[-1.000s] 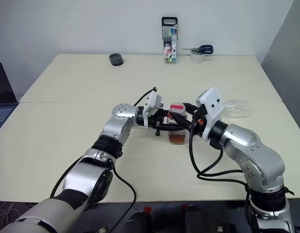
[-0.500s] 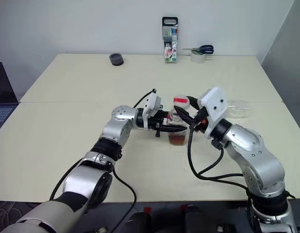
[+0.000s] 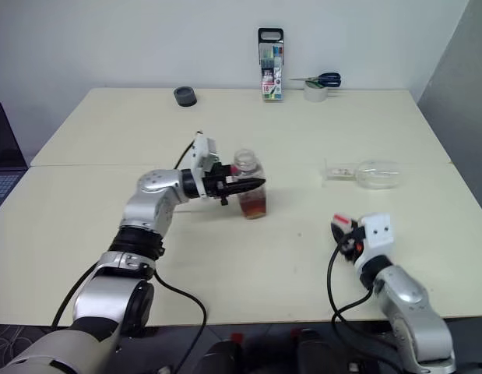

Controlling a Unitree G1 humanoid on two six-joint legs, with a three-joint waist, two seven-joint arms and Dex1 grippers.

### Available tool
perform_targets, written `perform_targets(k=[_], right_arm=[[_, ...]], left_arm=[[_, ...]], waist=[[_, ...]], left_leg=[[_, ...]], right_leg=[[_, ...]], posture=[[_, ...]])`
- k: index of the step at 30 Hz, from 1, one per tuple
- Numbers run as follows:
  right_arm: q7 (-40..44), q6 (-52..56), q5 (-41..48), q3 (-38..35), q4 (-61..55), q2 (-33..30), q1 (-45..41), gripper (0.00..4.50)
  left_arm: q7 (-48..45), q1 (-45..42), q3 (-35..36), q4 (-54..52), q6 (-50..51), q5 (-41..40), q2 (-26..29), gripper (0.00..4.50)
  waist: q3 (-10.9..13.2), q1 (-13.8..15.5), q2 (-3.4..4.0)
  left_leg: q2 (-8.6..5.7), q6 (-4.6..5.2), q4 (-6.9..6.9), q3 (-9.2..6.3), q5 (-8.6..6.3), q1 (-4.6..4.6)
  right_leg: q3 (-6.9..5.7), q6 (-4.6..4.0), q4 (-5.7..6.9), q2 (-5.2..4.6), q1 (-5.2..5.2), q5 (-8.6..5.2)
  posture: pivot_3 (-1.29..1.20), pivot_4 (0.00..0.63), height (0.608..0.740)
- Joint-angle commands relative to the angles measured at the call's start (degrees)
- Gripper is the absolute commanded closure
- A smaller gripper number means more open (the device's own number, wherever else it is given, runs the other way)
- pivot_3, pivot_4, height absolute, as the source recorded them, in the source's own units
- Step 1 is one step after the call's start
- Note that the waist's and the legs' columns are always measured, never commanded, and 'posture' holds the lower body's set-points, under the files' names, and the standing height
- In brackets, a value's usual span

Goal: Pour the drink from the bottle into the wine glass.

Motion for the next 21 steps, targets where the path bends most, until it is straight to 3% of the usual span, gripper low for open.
perform_targets(k=[1, 2, 10, 17, 21], right_arm=[[2.4, -5.3, -0.6, -0.1, 2.4, 0.4, 0.0, 2.85], [3.1, -5.9, -0.8, 0.0, 3.1, 0.1, 0.1, 2.85], [10.5, -1.2, 0.4, -0.2, 3.2, -7.6, 3.4, 0.1], [15.0, 2.7, 8.7, -7.8, -7.1, -12.6, 2.2, 0.0], [18.2, 3.7, 10.8, -1.3, -12.9, -13.3, -6.3, 0.0]], left_arm=[[2.3, 1.1, 1.3, -5.6, 1.0, -1.8, 0.2, 2.81], [2.9, 1.6, 1.5, -6.3, 1.3, -1.9, 0.2, 2.81], [10.2, 4.6, 2.5, -9.9, 0.8, -0.6, 1.0, 2.81], [22.1, 6.3, 4.6, -9.4, -1.6, 2.6, 2.3, 2.81], [29.7, 5.5, 7.0, -8.4, 0.0, 3.2, 3.4, 2.81]], waist=[[0.0, 0.0, 0.0], [0.0, 0.0, 0.0], [0.0, 0.2, -0.05], [-0.1, 1.4, -0.12], [-0.1, 0.2, -0.11]], left_leg=[[0.01, 0.0, 0.0, -0.01, 0.0, 0.01], [0.0, 0.0, 0.04, -0.03, 0.0, -0.01], [0.0, 0.0, 0.07, -0.06, 0.0, 0.01], [-0.03, 0.0, 0.1, -0.08, -0.01, -0.02], [0.09, 0.01, 0.17, -0.07, -0.01, 0.04]], right_leg=[[-0.01, 0.0, -0.02, 0.0, 0.02, 0.0], [-0.02, 0.0, -0.02, 0.0, 0.03, 0.0], [-0.05, 0.0, -0.03, 0.0, 0.1, 0.0], [-0.05, 0.01, -0.07, -0.05, 0.12, 0.0], [-0.03, 0.01, 0.02, 0.07, 0.1, 0.0]], posture=[[0.0, 0.15, 0.74], [0.0, 0.15, 0.74], [0.0, 0.15, 0.74], [0.0, 0.15, 0.74], [0.0, 0.15, 0.74]])
